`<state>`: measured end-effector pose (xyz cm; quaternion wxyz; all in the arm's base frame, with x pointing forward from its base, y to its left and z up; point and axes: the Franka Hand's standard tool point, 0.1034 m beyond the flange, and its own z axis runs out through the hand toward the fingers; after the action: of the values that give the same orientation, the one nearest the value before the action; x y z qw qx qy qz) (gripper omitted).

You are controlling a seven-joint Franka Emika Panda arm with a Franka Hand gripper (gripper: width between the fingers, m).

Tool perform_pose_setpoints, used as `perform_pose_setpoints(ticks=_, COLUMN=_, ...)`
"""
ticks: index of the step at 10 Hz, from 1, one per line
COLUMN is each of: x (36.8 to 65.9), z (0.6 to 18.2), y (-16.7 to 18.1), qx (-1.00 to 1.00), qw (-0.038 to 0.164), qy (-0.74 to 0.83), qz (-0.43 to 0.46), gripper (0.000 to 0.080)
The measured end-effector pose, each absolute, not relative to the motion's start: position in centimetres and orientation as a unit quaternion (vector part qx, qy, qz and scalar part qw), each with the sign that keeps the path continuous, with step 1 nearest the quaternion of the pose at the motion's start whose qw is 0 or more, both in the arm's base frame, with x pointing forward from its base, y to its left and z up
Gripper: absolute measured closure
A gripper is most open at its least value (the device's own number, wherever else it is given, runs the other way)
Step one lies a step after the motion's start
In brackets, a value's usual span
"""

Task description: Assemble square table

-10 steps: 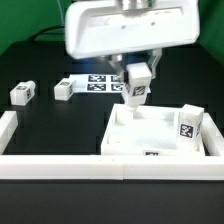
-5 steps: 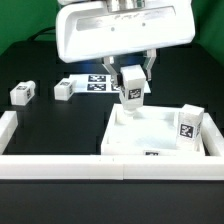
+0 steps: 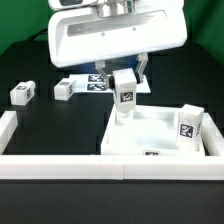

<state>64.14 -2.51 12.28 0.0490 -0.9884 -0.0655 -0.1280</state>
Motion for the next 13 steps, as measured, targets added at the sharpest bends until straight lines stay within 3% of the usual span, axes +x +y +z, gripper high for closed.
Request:
perform_pose_setpoints(ticks=3, x=64.3, z=12.0, y=-4.4, qx=-0.976, qw=-0.005, qy=-0.073, qz=-0.205, gripper=0.0509)
perform_pose_setpoints(ticks=4, x=64.1, z=11.6, y=-4.4, qx=-0.975, qw=-0.01, qy=-0.075, qz=-0.209, gripper=0.0509)
perform_pose_setpoints(ticks=13, x=64.3, z=11.2, y=-3.6, qx=-0.976, qw=-0.005, qy=-0.076, qz=-0.206, gripper=0.0509)
